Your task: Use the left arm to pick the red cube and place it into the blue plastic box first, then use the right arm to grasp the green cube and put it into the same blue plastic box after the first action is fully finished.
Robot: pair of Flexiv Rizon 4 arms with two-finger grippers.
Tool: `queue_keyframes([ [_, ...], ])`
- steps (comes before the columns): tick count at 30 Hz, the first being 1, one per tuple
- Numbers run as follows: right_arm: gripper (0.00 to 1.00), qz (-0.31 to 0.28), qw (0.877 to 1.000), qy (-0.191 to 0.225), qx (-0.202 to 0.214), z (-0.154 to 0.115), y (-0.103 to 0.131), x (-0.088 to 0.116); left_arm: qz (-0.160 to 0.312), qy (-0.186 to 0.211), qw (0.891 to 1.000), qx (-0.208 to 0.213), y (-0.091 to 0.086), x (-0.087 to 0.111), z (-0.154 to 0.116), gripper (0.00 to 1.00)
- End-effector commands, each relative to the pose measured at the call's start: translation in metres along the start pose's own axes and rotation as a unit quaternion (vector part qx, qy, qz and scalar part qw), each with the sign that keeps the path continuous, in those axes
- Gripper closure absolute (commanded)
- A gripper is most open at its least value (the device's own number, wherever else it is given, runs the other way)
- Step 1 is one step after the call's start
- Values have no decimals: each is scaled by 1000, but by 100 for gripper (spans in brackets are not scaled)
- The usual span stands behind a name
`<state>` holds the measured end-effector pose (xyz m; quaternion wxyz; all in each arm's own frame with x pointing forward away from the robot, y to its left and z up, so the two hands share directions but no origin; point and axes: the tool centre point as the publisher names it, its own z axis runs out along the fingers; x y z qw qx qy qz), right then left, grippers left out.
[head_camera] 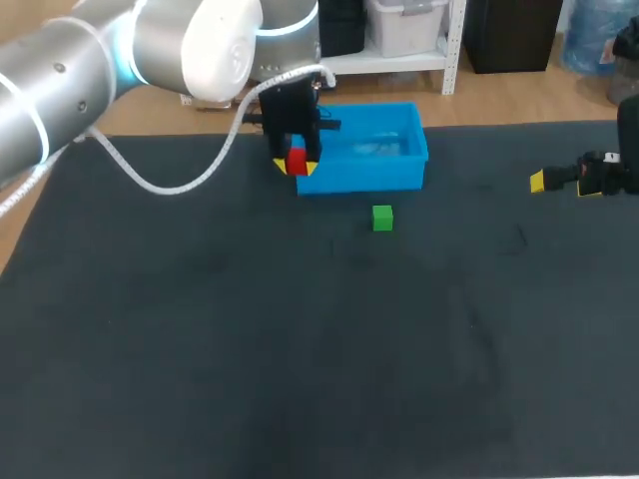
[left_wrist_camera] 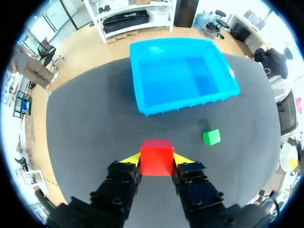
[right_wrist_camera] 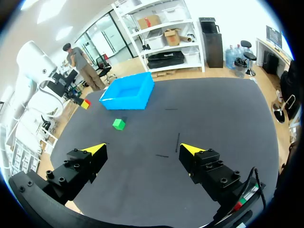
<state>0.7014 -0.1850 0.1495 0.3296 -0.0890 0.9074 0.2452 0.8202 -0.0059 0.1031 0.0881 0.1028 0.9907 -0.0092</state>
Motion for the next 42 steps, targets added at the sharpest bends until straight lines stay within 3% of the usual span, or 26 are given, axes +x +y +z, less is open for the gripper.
queue_keyframes([
  [1, 0, 0, 1000, 0, 0, -1, 0, 0, 4, -5, 1000, -2, -4, -9, -11, 100],
  [15, 0, 0, 1000, 0, 0, -1, 0, 0, 16, -38, 999, 4, -16, -44, -30, 100],
  [28, 0, 0, 1000, 0, 0, -1, 0, 0, 6, -53, 999, 0, -11, -80, -28, 100],
  [42, 0, 0, 1000, 0, 0, -1, 0, 0, -22, -53, 998, 29, -21, -103, -17, 100],
])
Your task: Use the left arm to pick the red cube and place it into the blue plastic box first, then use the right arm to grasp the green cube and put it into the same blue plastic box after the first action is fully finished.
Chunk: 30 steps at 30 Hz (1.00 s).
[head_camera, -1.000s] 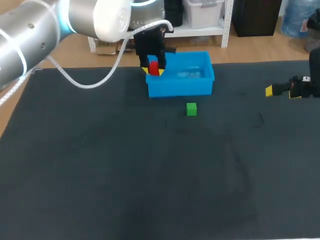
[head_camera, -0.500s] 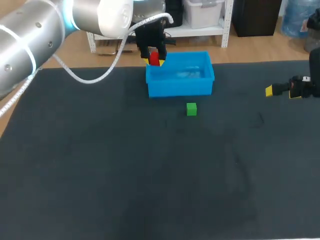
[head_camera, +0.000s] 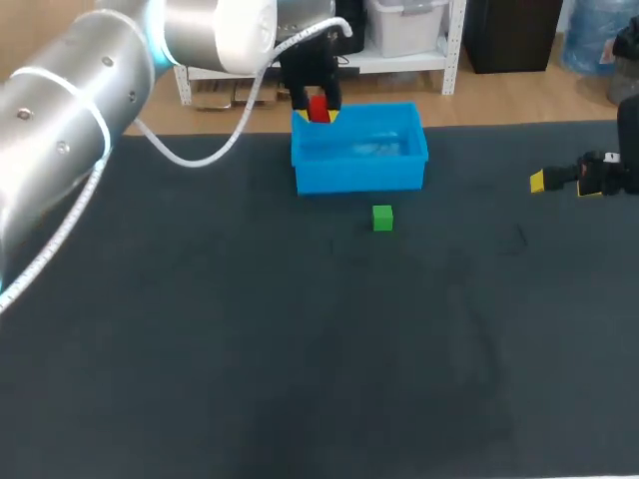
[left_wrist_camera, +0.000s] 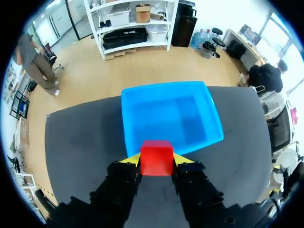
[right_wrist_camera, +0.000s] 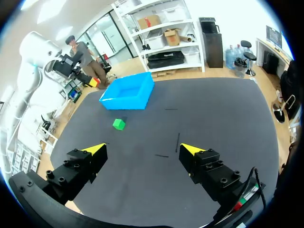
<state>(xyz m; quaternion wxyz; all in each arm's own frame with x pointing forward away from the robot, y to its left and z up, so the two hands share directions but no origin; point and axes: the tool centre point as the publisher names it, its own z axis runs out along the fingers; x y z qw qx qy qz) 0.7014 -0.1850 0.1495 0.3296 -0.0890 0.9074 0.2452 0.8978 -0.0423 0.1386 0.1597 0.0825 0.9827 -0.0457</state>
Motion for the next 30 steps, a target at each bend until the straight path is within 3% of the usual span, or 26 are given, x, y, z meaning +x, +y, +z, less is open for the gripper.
queue_keyframes([
  [1, 0, 0, 1000, 0, 0, -1, 0, 0, -3, 22, 1000, 2, -2, -15, 7, 100],
  [30, 0, 0, 1000, 0, 0, -1, 0, 0, -51, -12, 997, 64, -6, -41, 37, 100],
])
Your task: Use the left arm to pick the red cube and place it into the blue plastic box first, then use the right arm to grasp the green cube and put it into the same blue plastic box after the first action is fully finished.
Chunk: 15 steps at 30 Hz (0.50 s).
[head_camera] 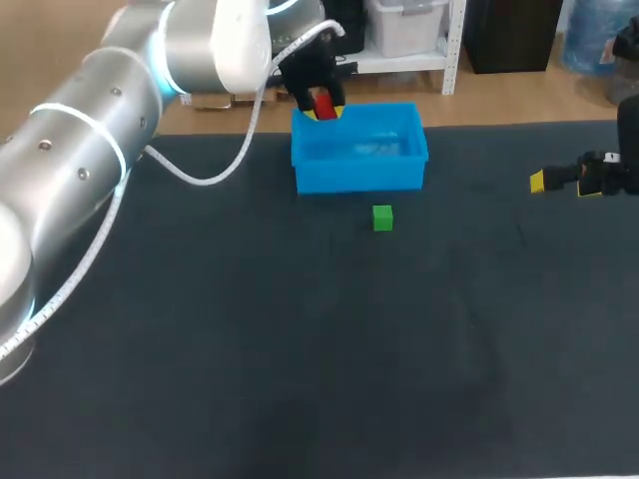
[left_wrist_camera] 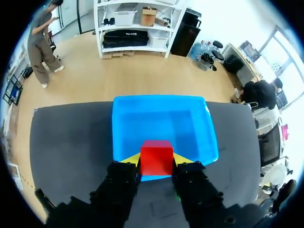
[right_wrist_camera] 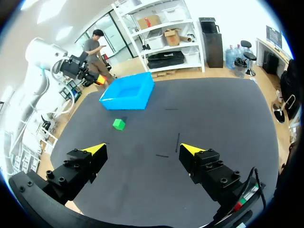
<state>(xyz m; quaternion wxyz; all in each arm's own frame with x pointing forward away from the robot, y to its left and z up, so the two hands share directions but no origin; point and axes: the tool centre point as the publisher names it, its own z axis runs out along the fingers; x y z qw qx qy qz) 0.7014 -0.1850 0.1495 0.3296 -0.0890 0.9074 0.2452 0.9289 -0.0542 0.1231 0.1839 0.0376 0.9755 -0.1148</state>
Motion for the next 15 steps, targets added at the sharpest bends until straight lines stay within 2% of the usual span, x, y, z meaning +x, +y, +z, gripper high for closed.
queue_keyframes([
  [1, 0, 0, 1000, 0, 0, -1, 0, 0, 0, 21, 1000, 4, -1, -15, 14, 100],
  [8, 0, 0, 1000, 0, 0, -1, 0, 0, 4, 23, 1000, 2, -1, -13, 21, 100],
  [9, 0, 0, 1000, 0, 0, -1, 0, 0, 4, 23, 1000, 1, -1, -13, 21, 82],
  [12, 0, 0, 1000, 0, 0, -1, 0, 0, 5, 22, 1000, 0, -2, -13, 22, 2],
  [15, 0, 0, 1000, 0, 0, -1, 0, 0, 7, 22, 1000, -2, -2, -14, 22, 0],
])
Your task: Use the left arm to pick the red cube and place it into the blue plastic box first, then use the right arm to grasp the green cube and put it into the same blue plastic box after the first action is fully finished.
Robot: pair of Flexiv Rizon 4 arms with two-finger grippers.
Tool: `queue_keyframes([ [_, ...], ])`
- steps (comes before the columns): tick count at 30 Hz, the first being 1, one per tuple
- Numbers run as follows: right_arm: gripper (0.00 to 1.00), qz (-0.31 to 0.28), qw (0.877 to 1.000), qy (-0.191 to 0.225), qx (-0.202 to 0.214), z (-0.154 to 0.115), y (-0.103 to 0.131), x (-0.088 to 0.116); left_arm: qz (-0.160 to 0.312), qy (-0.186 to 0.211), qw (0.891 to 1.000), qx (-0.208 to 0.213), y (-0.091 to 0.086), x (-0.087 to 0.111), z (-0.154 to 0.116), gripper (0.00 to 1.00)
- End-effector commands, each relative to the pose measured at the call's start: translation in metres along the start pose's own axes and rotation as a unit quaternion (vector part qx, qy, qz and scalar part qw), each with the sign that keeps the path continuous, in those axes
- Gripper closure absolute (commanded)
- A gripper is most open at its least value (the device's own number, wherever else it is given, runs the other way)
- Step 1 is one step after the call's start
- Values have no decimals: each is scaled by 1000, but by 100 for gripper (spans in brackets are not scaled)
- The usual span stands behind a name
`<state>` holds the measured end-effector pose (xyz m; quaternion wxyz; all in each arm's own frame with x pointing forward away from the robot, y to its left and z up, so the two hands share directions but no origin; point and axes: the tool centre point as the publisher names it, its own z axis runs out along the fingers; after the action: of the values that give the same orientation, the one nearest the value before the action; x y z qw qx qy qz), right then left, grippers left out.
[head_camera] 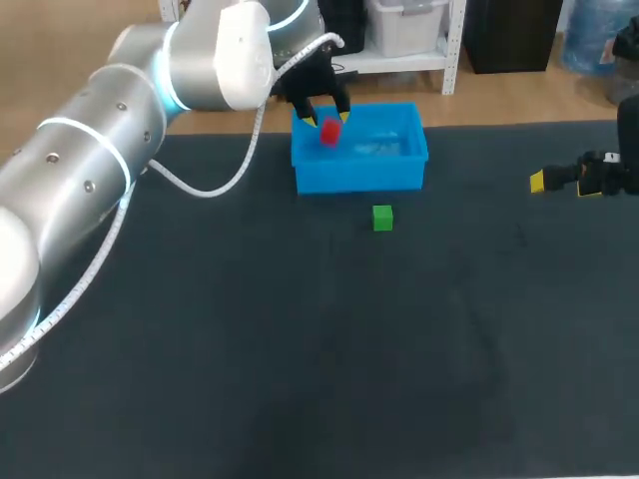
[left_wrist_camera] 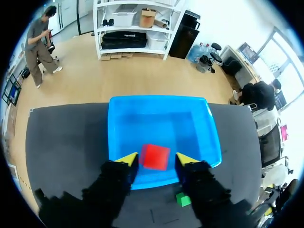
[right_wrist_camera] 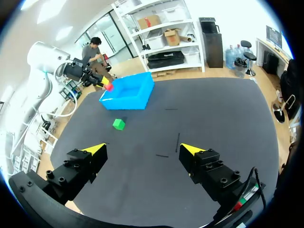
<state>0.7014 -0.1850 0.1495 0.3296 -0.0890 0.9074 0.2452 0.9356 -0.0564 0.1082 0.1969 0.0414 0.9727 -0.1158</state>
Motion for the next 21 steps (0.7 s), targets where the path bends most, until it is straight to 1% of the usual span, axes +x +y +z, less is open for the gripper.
queue_keyframes([
  [1, 0, 0, 1000, 0, 0, -1, 0, 0, 2, 34, 999, -3, -4, -13, 6, 0],
  [8, 0, 0, 1000, 0, 0, -1, 0, 0, 5, 31, 1000, -1, -4, -15, 4, 0],
  [16, 0, 0, 1000, 0, 0, -1, 0, 0, 10, 30, 999, -2, 0, -9, -2, 0],
  [21, 0, 0, 1000, 0, 0, -1, 0, 0, 17, 26, 999, 8, 3, -3, -8, 0],
])
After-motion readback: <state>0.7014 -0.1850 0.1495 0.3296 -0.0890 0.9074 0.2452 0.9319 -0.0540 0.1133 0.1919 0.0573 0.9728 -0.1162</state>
